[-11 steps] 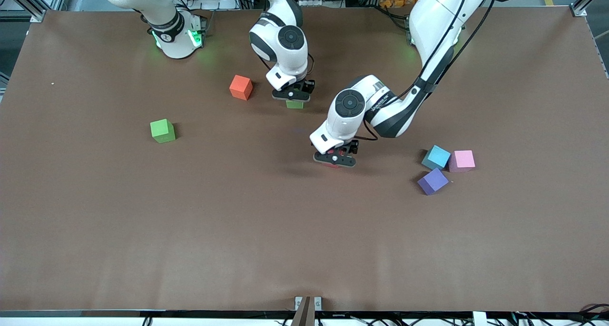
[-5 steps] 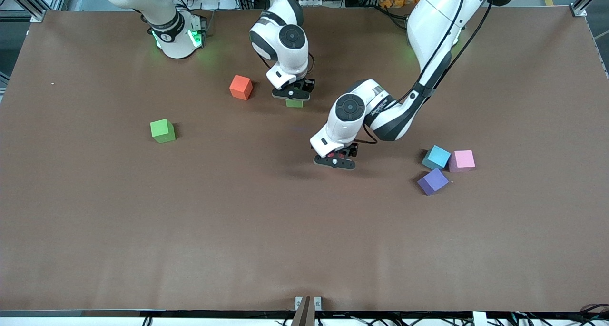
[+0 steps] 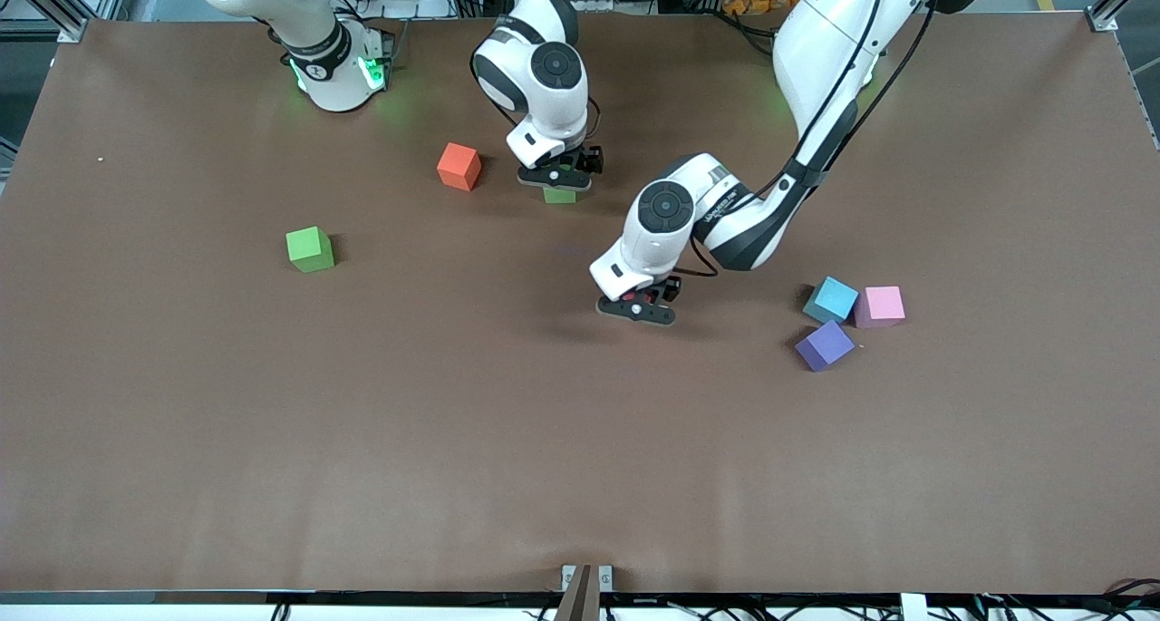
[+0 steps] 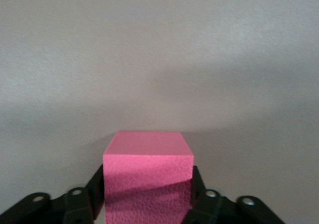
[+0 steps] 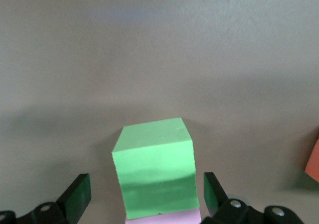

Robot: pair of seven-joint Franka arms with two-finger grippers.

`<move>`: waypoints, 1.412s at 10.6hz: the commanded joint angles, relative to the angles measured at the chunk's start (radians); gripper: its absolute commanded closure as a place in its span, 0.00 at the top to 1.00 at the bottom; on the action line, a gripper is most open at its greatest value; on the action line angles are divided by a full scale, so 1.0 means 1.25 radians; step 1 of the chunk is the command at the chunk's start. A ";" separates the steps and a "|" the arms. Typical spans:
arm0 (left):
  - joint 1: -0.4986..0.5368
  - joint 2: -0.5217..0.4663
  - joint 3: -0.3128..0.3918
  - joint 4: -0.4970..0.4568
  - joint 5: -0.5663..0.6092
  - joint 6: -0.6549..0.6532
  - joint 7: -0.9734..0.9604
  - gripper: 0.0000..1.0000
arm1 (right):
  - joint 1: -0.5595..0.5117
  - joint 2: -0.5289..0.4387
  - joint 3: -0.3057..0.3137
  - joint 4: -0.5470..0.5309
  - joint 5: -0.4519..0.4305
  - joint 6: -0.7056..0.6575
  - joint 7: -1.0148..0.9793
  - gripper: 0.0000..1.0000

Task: Arrange blocks into number 1
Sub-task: 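Release green and reach the second green block with the right gripper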

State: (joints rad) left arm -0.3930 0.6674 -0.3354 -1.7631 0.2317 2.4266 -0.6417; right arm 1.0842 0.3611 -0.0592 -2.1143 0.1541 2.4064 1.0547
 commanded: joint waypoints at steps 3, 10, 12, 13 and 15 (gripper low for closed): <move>-0.010 -0.027 0.015 0.007 0.004 -0.005 -0.015 0.00 | -0.121 -0.101 -0.018 -0.013 -0.001 -0.075 -0.111 1.00; -0.101 -0.052 -0.006 0.009 -0.006 -0.025 -0.285 0.00 | -0.388 -0.162 -0.023 -0.047 -0.100 -0.213 -0.460 1.00; -0.120 -0.054 -0.018 0.010 -0.021 -0.043 -0.339 0.00 | -0.518 -0.161 -0.023 -0.060 -0.100 -0.234 -0.654 1.00; -0.139 -0.050 -0.018 0.009 -0.021 -0.054 -0.349 0.00 | -0.563 -0.160 -0.021 -0.059 -0.100 -0.247 -0.713 1.00; -0.164 -0.048 -0.018 0.010 -0.021 -0.055 -0.374 0.00 | -0.617 -0.159 -0.023 -0.059 -0.126 -0.244 -0.782 1.00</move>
State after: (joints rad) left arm -0.5740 0.6221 -0.3639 -1.7442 0.2246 2.3731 -1.0826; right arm 0.3492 0.1916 -0.1049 -2.1645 0.0302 2.1032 0.1201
